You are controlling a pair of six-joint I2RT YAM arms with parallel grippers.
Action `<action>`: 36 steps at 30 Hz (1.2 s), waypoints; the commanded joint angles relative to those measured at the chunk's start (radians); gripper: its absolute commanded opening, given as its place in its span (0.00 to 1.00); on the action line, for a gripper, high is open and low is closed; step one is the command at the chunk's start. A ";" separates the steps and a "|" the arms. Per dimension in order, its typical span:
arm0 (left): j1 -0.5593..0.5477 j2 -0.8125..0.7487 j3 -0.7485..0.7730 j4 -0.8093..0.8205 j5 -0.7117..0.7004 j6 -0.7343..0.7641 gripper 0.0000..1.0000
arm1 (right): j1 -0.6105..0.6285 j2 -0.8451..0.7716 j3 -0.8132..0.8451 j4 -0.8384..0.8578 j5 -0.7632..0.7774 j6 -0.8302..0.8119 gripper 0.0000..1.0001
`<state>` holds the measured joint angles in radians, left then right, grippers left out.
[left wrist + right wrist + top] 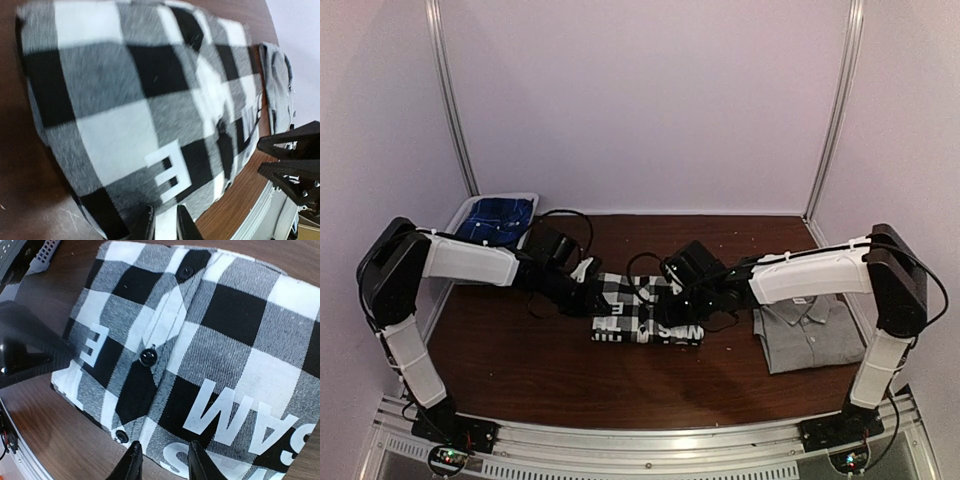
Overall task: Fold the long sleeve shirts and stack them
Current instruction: Smooth out the square-folded shirt at the center of the board.
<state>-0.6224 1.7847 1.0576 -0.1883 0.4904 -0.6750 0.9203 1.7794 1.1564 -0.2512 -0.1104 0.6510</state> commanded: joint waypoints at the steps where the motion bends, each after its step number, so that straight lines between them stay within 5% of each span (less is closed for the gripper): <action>1: -0.011 0.011 -0.087 0.103 0.053 -0.038 0.16 | 0.018 0.046 -0.019 -0.007 0.025 0.005 0.33; 18: 0.028 -0.109 -0.111 -0.018 -0.083 0.012 0.19 | -0.040 -0.089 -0.071 -0.001 0.025 0.022 0.35; 36: 0.112 0.053 -0.058 0.063 0.032 0.061 0.32 | -0.264 0.109 -0.040 0.081 -0.062 -0.031 0.27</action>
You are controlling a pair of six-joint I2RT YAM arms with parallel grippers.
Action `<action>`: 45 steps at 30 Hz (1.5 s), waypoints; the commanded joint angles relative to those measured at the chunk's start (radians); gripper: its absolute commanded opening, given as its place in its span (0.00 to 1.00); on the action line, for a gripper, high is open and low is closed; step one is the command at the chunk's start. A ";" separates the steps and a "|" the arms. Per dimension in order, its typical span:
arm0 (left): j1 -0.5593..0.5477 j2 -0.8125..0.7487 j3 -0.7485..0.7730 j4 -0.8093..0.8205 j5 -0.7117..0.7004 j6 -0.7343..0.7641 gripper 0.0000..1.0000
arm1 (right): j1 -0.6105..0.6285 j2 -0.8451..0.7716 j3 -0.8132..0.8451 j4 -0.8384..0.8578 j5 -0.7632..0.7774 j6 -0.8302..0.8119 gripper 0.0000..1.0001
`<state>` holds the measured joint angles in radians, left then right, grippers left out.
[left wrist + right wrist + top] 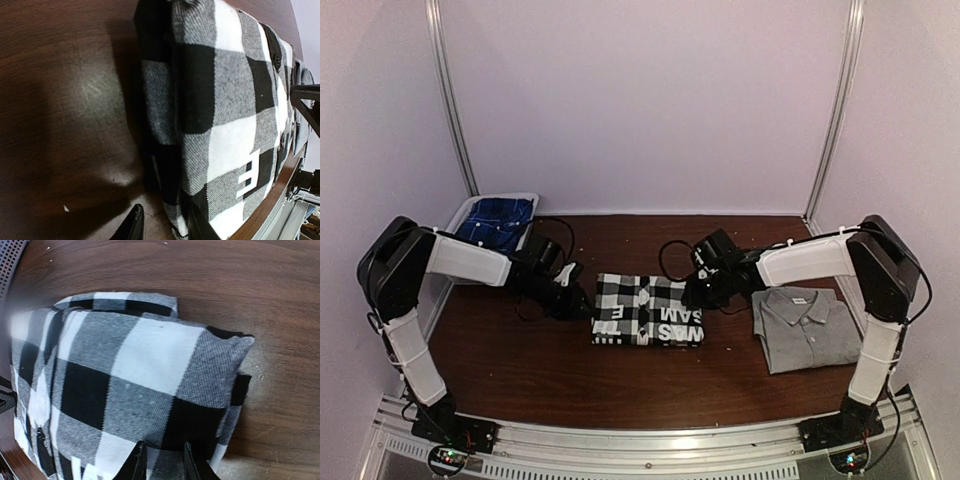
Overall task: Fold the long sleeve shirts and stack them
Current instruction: Smooth out the square-folded shirt at the center of the board, then pick up the square-folded shirt from the center of the board.
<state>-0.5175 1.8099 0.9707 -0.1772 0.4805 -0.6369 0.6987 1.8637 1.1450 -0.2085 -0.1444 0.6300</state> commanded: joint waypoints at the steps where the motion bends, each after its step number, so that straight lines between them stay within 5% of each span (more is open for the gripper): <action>1: 0.007 0.034 0.028 0.053 0.040 0.023 0.33 | -0.052 0.029 -0.033 0.043 -0.033 -0.009 0.27; 12: 0.007 0.074 0.039 0.033 0.024 0.034 0.47 | -0.066 -0.024 -0.047 0.027 -0.032 -0.014 0.26; 22: 0.001 0.141 0.049 0.024 0.062 0.025 0.46 | -0.064 -0.092 -0.055 -0.005 0.007 -0.022 0.26; 30: -0.029 0.192 0.054 0.026 0.082 -0.007 0.33 | -0.061 -0.107 -0.059 -0.009 0.009 -0.024 0.26; 37: -0.041 0.171 0.032 0.092 0.123 -0.082 0.00 | -0.055 -0.108 -0.046 -0.015 0.011 -0.031 0.26; 45: -0.030 0.004 0.012 0.009 0.074 -0.070 0.00 | -0.017 -0.121 -0.022 -0.030 0.015 -0.035 0.26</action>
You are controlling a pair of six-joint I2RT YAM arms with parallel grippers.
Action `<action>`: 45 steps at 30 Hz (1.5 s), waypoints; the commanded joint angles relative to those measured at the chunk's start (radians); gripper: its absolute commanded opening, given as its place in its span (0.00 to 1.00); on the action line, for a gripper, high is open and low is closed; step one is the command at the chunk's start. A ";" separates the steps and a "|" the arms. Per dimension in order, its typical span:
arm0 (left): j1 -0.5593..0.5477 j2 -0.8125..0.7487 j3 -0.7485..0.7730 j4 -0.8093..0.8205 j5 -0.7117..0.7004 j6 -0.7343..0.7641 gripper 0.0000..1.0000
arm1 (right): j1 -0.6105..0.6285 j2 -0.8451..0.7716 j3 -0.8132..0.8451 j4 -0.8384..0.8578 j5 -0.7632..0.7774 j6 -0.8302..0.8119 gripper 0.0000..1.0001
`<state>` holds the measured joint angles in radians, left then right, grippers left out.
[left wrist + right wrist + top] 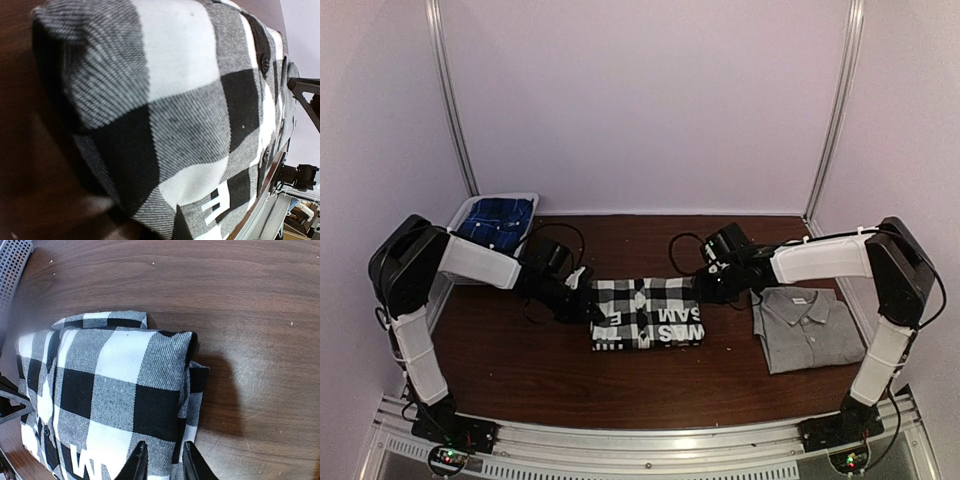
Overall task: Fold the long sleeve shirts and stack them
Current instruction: Pick up the square-folded shirt from the center of the board, then turn over the square-folded shirt at the center of the board.
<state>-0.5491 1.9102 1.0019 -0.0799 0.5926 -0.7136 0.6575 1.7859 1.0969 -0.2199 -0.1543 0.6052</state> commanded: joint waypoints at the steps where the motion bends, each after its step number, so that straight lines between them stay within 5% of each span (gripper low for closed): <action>1: 0.008 -0.117 -0.020 -0.110 -0.040 0.020 0.00 | 0.030 -0.043 0.031 -0.019 0.025 -0.010 0.26; 18: 0.133 -0.348 0.021 -0.474 -0.071 0.251 0.00 | 0.212 0.144 0.283 0.002 -0.008 0.017 0.24; 28: 0.159 -0.399 0.106 -0.565 -0.075 0.286 0.00 | 0.273 0.291 0.406 -0.080 0.038 0.025 0.19; 45: 0.158 -0.337 0.394 -0.595 0.023 0.271 0.00 | 0.345 0.495 0.624 0.101 -0.059 0.135 0.19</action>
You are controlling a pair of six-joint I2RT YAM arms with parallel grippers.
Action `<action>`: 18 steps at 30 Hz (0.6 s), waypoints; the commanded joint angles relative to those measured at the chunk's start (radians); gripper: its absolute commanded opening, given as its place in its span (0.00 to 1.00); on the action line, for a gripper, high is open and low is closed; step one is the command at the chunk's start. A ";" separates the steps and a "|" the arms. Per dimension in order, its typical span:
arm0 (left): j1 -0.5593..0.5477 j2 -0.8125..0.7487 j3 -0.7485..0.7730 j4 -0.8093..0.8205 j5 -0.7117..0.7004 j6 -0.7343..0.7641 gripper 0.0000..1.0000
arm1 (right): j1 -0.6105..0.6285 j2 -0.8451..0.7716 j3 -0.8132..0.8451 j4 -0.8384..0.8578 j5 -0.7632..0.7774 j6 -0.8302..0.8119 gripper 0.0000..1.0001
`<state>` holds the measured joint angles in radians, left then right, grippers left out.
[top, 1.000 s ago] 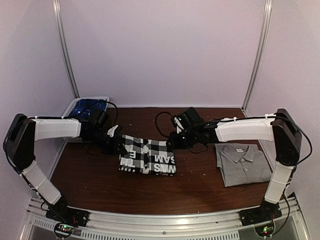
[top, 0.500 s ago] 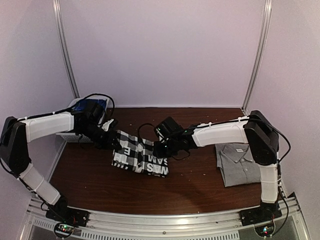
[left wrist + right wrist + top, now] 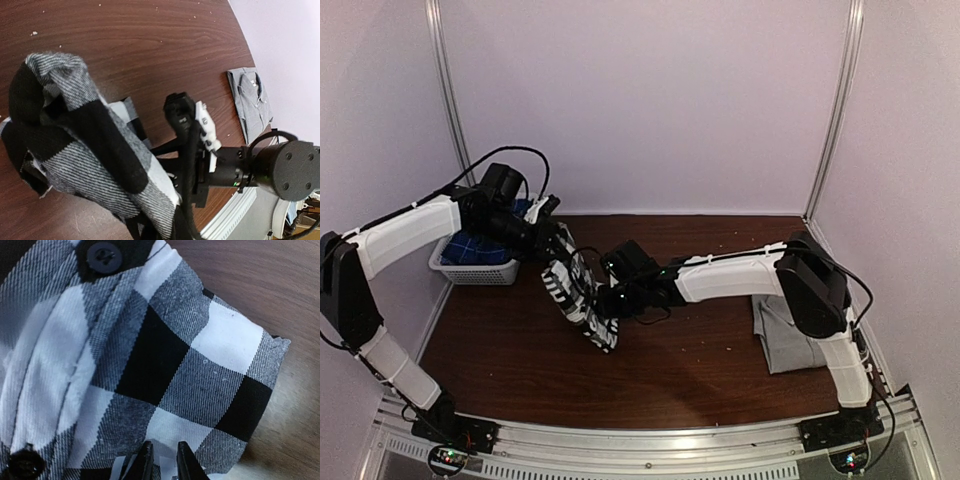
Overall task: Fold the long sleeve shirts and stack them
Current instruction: Turn over the square-folded shirt at the center of the board.
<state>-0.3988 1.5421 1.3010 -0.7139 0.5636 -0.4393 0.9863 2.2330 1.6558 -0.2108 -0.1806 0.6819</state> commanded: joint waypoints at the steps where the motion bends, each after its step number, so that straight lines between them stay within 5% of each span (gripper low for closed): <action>1: 0.007 0.042 0.115 0.038 0.058 -0.006 0.00 | 0.017 0.065 0.081 0.112 -0.044 0.071 0.19; 10: -0.020 0.127 0.164 0.114 0.105 -0.045 0.00 | 0.017 0.156 0.140 0.317 -0.137 0.161 0.20; 18: -0.029 0.138 0.173 0.123 0.092 -0.052 0.00 | -0.012 0.086 0.008 0.408 -0.161 0.165 0.23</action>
<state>-0.4160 1.6810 1.4345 -0.6758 0.6220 -0.4812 0.9890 2.3802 1.7302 0.1028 -0.2935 0.8410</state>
